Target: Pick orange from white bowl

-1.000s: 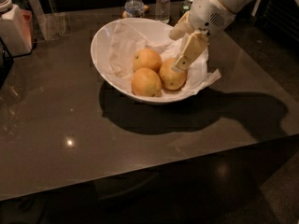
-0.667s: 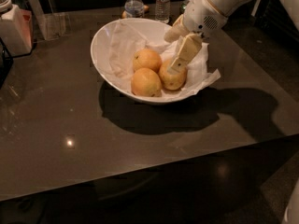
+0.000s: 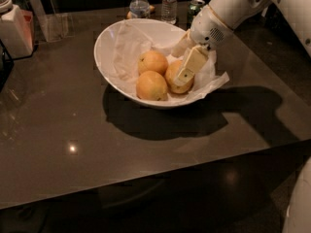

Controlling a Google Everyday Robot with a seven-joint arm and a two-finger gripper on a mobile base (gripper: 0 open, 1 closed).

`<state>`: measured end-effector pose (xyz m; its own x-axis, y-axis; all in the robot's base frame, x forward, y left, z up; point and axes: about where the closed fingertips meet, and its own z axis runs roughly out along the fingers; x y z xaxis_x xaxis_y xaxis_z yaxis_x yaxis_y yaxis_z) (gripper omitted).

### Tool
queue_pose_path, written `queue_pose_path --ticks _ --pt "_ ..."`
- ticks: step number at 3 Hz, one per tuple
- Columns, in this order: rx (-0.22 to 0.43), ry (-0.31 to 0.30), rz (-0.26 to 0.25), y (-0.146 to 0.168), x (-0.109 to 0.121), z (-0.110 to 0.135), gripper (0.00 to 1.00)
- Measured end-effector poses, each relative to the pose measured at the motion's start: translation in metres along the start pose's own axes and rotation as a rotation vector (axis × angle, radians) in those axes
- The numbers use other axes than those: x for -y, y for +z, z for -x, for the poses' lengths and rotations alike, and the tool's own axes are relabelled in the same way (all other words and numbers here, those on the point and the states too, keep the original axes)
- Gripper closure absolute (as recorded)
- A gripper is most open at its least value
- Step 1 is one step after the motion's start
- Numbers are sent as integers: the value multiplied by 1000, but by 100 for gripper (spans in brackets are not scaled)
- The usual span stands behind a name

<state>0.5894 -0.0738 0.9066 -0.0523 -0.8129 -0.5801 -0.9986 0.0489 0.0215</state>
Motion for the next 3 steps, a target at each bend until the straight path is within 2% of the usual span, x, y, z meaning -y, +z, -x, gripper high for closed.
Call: queue_pose_path --ticks 2,3 --pt "-1 42 61 20 5 -12 28" --pt "-2 59 74 26 8 -17 27"
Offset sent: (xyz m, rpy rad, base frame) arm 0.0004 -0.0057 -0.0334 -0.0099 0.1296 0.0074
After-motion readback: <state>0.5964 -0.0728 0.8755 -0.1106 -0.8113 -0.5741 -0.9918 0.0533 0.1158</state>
